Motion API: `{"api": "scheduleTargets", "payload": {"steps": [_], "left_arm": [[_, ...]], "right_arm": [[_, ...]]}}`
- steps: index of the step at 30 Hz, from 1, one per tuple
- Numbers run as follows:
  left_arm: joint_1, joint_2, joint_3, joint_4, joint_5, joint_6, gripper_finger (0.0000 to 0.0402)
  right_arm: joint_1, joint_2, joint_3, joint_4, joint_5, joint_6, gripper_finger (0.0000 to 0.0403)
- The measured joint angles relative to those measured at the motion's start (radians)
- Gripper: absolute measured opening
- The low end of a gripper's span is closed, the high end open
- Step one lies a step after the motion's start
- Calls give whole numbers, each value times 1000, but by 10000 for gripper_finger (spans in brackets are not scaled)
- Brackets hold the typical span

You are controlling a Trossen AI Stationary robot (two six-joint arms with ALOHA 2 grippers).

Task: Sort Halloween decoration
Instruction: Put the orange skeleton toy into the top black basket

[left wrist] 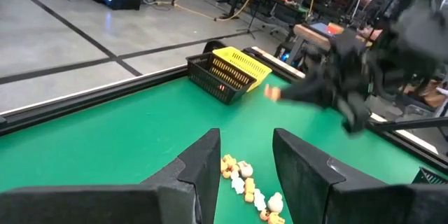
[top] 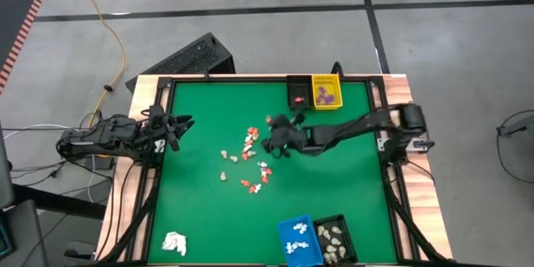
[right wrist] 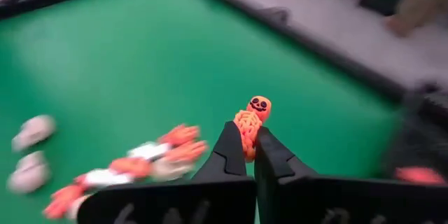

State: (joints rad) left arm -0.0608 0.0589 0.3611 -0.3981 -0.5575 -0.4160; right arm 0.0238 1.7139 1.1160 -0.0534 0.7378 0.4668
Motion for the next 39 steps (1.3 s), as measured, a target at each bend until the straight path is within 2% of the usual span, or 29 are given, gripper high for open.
{"api": "scheduleTargets", "payload": {"steps": [4,9,15,21,24,32,34,38,39], "left_arm": [[0,0,0,-3,0,0,121],[0,0,0,-5,0,0,121],[0,0,0,-8,1,-37,121],[0,0,0,-10,2,-41,121],[0,0,0,-10,2,-41,121],[0,0,0,-9,-4,-39,121],[0,0,0,-10,-4,-39,121],[0,0,0,-13,-4,-32,121],[0,0,0,-12,-4,-29,121]], "right_arm": [[-85,-120,1,-192,16,-4,2],[-225,-194,1,-316,7,2,2],[-389,-149,1,-354,-150,-4,13],[-494,-55,0,-350,-302,-58,55],[-515,-39,0,-331,-372,-73,87],[-516,-83,0,-299,-396,-91,168],[-495,-95,0,-273,-450,-139,175],[-391,-101,1,-133,-671,-343,175],[-356,-93,1,-97,-692,-373,173]]}}
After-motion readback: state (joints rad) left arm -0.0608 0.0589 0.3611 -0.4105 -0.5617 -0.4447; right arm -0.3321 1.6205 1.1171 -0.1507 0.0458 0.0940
